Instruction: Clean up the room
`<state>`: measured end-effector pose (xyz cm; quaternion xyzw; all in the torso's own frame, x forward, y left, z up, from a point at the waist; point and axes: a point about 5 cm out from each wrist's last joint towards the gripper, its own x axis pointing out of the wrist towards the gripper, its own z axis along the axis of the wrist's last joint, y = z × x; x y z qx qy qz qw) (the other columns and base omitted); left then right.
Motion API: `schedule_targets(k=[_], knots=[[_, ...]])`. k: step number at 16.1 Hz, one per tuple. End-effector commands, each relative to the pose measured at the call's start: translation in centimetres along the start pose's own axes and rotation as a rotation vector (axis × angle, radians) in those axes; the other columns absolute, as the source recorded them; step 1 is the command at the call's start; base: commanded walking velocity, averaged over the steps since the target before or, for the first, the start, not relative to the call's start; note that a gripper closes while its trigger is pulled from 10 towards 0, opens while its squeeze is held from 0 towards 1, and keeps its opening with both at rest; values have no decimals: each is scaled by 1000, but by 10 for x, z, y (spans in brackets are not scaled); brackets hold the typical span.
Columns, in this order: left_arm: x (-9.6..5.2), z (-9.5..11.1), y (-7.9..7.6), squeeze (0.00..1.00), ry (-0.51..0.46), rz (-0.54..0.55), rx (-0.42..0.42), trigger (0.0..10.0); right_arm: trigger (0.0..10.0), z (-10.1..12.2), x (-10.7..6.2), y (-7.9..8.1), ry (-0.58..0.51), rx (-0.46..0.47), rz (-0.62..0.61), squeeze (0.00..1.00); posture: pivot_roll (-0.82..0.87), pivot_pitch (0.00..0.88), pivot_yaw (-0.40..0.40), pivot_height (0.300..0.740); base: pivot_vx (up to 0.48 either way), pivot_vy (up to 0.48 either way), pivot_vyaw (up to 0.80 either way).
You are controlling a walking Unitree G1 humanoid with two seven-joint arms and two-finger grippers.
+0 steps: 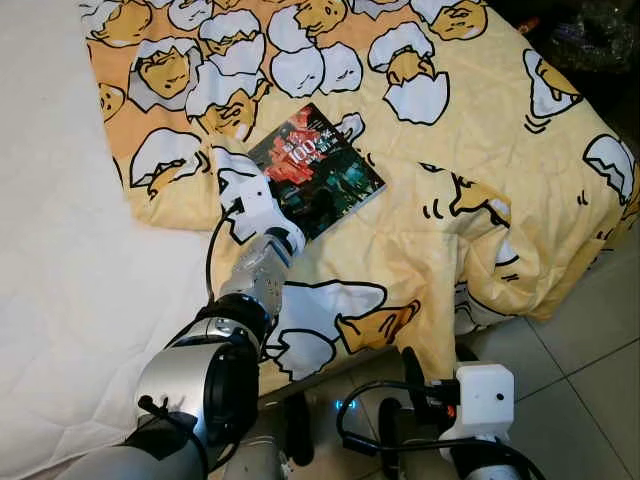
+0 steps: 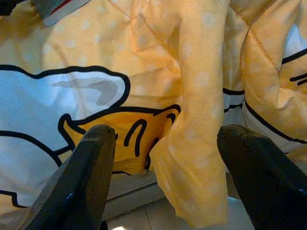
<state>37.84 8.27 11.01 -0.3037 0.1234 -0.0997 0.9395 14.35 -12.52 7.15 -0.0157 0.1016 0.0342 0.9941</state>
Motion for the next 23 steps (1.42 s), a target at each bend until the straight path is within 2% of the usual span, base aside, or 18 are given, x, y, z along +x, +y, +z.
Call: schedule_targets(k=[1, 2, 3, 5, 9, 10, 16, 21, 23], knots=[[-3, -17, 1, 0, 74, 12, -55, 2863, 10000, -2, -2, 1, 17, 8, 2, 0, -189, 312, 113, 740, 0, 0, 0], [-3, -20, 2, 0, 86, 16, -90, 0, 10000, -2, -2, 2, 17, 10, 1, 0, -189, 312, 113, 740, 0, 0, 0], [-3, -22, 2, 0, 93, 20, -113, 0, 10000, -2, -2, 2, 19, 11, 0, 0, -191, 311, 114, 740, 0, 0, 0], [-6, -32, 2, 0, 125, 22, -261, 0, 10000, -4, -3, 2, 22, 17, -5, 0, -196, 301, 117, 740, 0, 0, 0], [-6, -34, 2, 0, 114, 8, -357, 0, 10000, -3, -3, 2, 20, 15, -7, 0, -201, 292, 116, 740, 0, 0, 0], [-5, -30, -3, 0, 94, -33, -379, 0, 10000, -3, -2, 2, 20, 16, -6, 0, -200, 290, 116, 740, 0, 0, 0], [-2, -24, -11, 0, 73, -108, -383, 0, 10000, -2, 1, -1, 11, 24, -18, 0, -194, 289, 118, 740, 0, 0, 0], [0, -19, -25, 0, 69, -195, -425, 0, 10000, -1, 5, -1, 4, 31, -23, 0, -183, 281, 131, 740, 0, 0, 0], [1, -15, -28, 0, 72, -236, -410, 0, 10000, 0, 9, -4, -8, 32, -35, 0, -174, 268, 142, 740, 0, 0, 0]])
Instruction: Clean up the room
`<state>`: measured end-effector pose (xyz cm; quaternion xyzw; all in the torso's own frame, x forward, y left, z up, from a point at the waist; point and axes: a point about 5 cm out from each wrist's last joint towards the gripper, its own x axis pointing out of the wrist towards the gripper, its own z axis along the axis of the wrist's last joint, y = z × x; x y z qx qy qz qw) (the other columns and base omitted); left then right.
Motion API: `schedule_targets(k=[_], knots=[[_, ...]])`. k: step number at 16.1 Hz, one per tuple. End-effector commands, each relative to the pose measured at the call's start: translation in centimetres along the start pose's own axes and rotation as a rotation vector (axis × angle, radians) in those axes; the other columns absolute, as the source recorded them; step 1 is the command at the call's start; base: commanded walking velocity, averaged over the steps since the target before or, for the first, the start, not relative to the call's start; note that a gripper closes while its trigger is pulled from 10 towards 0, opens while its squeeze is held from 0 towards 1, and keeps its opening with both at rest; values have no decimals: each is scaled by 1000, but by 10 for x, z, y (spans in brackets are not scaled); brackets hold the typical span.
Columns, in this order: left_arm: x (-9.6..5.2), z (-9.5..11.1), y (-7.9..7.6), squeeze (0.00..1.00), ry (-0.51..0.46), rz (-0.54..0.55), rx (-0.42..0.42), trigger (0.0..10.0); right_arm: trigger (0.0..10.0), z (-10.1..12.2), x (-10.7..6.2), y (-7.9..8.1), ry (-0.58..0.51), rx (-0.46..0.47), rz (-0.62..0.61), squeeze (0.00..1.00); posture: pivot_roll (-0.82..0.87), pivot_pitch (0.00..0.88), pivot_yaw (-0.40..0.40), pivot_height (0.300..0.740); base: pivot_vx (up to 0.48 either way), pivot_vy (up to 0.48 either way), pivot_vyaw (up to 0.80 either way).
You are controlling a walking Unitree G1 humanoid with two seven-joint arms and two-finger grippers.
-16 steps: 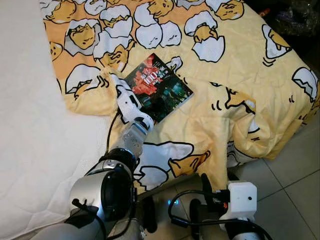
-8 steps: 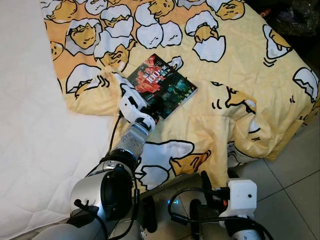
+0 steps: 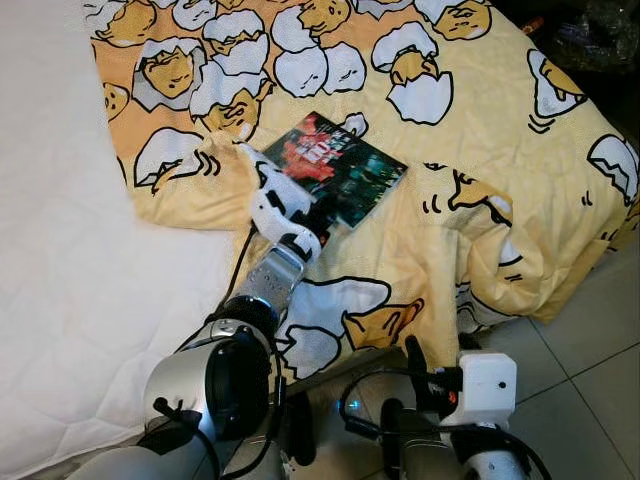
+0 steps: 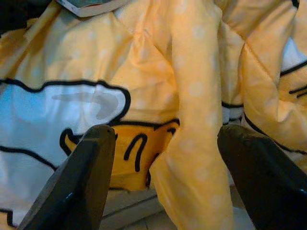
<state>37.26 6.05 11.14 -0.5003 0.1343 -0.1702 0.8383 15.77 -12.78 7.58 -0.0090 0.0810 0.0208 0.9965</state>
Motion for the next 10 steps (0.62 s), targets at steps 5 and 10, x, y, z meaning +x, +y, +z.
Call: schedule_targets(k=[5, 10], knots=[[4, 27, -26, 0, 6, -172, 107, 0, 10000, -5, 12, -3, 4, 22, -16, 0, -115, 220, 149, 740, 0, 0, 0], [-18, 84, -14, 0, -152, -49, 708, 0, 10000, 13, 40, -26, -79, 61, -75, 0, -58, 118, 129, 740, 0, 0, 0]])
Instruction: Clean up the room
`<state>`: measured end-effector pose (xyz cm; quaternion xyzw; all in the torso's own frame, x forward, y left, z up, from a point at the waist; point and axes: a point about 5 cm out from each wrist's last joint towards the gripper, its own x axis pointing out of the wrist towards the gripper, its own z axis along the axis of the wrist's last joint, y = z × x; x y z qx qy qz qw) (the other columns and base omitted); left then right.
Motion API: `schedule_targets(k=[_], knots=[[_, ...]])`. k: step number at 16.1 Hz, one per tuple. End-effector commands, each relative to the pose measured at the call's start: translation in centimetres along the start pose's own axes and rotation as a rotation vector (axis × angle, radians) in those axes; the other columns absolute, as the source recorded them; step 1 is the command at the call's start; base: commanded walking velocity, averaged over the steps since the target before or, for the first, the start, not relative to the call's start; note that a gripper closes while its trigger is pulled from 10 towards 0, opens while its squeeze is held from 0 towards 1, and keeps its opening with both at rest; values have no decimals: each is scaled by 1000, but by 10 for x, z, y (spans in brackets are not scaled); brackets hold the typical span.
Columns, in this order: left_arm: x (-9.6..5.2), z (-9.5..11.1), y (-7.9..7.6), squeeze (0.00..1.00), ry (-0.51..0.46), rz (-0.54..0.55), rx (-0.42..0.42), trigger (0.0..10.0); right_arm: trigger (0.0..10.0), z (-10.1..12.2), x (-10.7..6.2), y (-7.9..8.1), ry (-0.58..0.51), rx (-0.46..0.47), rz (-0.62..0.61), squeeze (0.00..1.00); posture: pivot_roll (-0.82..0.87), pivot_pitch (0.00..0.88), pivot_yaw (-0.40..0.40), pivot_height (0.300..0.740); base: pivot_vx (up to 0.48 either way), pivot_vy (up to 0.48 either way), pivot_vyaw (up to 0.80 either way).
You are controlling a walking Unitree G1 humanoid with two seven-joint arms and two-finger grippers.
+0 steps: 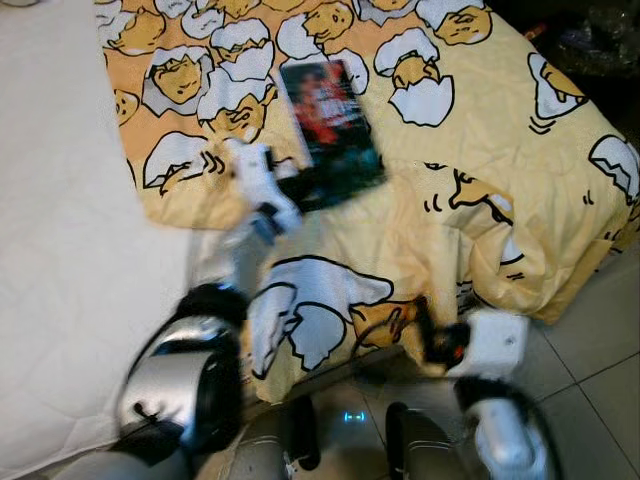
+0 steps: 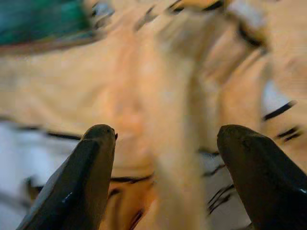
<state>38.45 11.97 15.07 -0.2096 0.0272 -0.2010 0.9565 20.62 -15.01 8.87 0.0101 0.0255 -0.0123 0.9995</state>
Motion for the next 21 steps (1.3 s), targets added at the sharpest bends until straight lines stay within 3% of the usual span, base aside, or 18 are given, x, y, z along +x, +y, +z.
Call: schedule_targets(k=[1, 4, 6, 9, 10, 11, 13, 15, 16, 17, 21], knots=[[-9, 39, 13, 0, -140, 71, 143, 0, 10000, 1, 6, -17, -5, 19, -55, 0, -36, 78, 108, 740, 0, 0, 0], [-22, 77, -7, 0, -271, 55, 371, 0, 10000, 21, 30, -43, -81, 37, -123, 0, 22, 18, 66, 740, 0, 0, 635], [-42, 54, 0, 0, -235, 55, 457, 0, 10000, 29, 48, -48, -108, 1, -93, 0, 60, 0, 30, 740, 0, 0, 572], [-90, -11, 21, 0, -44, 125, 493, 0, 10000, 36, 63, -50, -124, -39, -37, 0, 98, 0, -31, 740, 0, 0, 548], [-97, -21, 22, 0, -9, 139, 484, 0, 10000, 36, 65, -50, -122, -45, -26, 0, 100, 0, -36, 740, 0, 0, 544], [-100, -31, 20, 0, 23, 144, 476, 0, 10000, 35, 68, -50, -120, -52, -15, 0, 101, 0, -39, 740, 0, 0, 538], [-94, -30, 10, 0, 20, 120, 510, 0, 10000, 37, 73, -51, -128, -53, -9, 0, 99, 0, -37, 740, 0, 0, 531], [-77, -30, 5, 0, 60, 99, 465, 0, 10000, 32, 75, -45, -118, -59, 0, 0, 90, 0, -25, 740, 0, 0, 519], [-72, -31, 2, 0, 69, 107, 436, 10000, 10000, 30, 74, -43, -114, -61, 2, 0, 83, 0, -20, 740, 0, 0, 0], [-68, -31, -2, 0, 69, 95, 396, 10000, 10000, 29, 73, -42, -116, -62, 1, 0, 70, 0, -12, 740, 0, 0, 0], [-64, -38, -9, 0, 105, 92, 387, 10000, 10000, 22, 62, -44, -100, -55, -17, 0, 40, 0, 9, 740, 0, 0, 0]])
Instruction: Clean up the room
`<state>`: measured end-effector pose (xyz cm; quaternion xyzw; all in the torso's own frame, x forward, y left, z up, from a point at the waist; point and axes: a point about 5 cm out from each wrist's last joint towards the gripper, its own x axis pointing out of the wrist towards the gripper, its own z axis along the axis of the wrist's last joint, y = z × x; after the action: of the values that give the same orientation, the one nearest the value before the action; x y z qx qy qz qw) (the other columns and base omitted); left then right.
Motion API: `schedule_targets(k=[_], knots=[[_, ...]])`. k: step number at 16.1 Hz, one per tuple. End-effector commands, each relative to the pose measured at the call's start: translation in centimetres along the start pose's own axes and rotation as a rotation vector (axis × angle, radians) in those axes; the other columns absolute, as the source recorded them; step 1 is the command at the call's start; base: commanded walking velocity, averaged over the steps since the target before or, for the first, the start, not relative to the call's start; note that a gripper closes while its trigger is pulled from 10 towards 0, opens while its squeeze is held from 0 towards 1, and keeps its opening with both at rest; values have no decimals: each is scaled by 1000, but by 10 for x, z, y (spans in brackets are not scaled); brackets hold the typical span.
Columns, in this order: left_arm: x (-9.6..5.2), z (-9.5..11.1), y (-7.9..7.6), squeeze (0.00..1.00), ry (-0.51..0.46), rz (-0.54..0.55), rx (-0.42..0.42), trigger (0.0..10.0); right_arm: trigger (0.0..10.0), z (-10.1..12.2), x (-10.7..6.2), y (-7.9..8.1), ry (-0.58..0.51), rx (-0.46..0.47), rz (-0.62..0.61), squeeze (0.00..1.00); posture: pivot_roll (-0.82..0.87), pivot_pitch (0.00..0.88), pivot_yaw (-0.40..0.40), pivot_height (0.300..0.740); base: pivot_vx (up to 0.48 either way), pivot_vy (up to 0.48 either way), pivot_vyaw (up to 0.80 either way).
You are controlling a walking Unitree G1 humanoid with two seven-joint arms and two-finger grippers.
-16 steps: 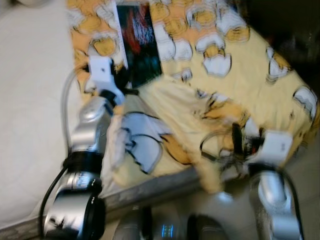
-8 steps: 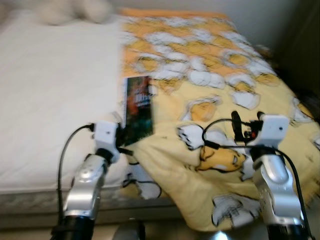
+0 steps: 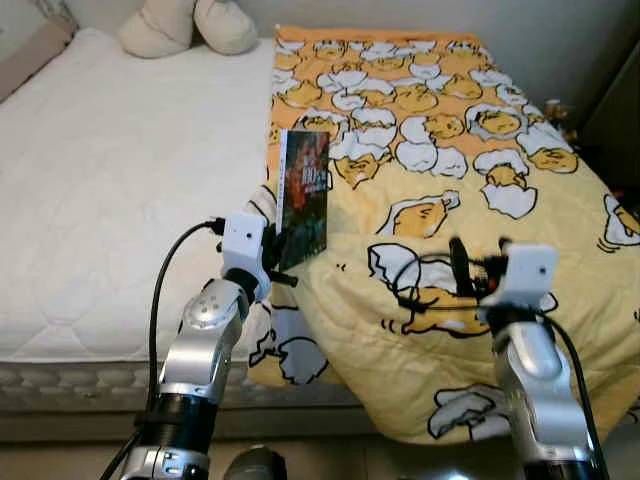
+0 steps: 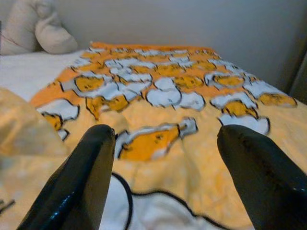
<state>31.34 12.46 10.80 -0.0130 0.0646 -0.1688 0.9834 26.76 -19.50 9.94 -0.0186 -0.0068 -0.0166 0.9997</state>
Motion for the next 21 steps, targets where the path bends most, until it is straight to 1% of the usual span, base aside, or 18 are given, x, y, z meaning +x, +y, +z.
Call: schedule_targets(k=[1, 5, 6, 7, 8, 9, 10, 11, 12, 14, 15, 16, 17, 18, 20, 21], knots=[[3, 8, -3, 0, -21, -16, 8, 10000, 10000, 5, -3, 0, -28, 5, -8, 0, 34, 0, 15, 740, 0, 0, 0], [0, 5, -7, 0, -4, -37, 7, 10000, 10000, -4, -13, 10, 0, 25, 2, 0, 30, 12, 25, 740, 0, 0, 0], [0, 5, -7, 569, -4, -39, 8, 10000, 10000, -5, -15, 12, 4, 27, 5, 0, 29, 14, 25, 740, 0, 0, 0], [0, 4, -8, 1000, 2, -43, 11, 10000, 10000, -6, -16, 12, 7, 28, 6, 0, 29, 17, 25, 740, 0, 0, 0], [2, 1, -8, 1000, 15, -46, 16, 10000, 10000, -6, -17, 13, 11, 29, 6, 0, 29, 20, 25, 740, 0, 0, 0], [8, -2, -9, 796, 41, -38, -8, 10000, 10000, -7, -18, 13, 15, 31, 7, 0, 27, 29, 22, 740, 0, 0, 0], [14, -6, -10, 0, 68, -36, -50, 10000, 10000, -8, -19, 14, 20, 32, 9, 0, 26, 34, 22, 740, 0, 0, 0], [19, -8, -10, 0, 81, -23, -81, 10000, 10000, -8, -20, 15, 24, 32, 11, 0, 21, 41, 22, 740, 0, 0, 0], [21, -8, -10, 0, 86, -14, -94, 10000, 10000, -9, -20, 15, 26, 31, 12, 0, 21, 43, 22, 740, 0, 0, 0], [29, -13, -8, 0, 132, 2, -141, 10000, 10000, -10, -24, 17, 34, 33, 11, 0, 3, 57, 32, 740, 0, 0, 0], [31, -12, -3, 0, 132, 12, -134, 10000, 10000, -12, -29, 16, 44, 34, 0, 0, -4, 64, 38, 740, 0, 0, 0], [31, -12, -2, 0, 131, 12, -133, 10000, 10000, -12, -30, 16, 45, 34, -1, 0, -4, 65, 39, 740, 0, 0, 0], [32, -3, 2, 0, 87, 23, -83, 10000, 10000, -13, -33, 16, 50, 36, -8, 0, -7, 68, 46, 740, 0, 0, 0], [30, 17, 14, 0, -13, 66, 68, 10000, 10000, -14, -36, 16, 50, 46, -18, 0, -4, 68, 51, 740, 0, 0, 0], [23, 21, 24, 0, -51, 91, 147, 10000, 10000, -14, -37, 15, 51, 43, -21, 0, 6, 67, 51, 740, 0, 0, 0], [16, 18, 30, 0, -47, 117, 128, 10000, 10000, -14, -37, 15, 50, 45, -19, 0, 12, 66, 48, 740, 0, 0, 744]])
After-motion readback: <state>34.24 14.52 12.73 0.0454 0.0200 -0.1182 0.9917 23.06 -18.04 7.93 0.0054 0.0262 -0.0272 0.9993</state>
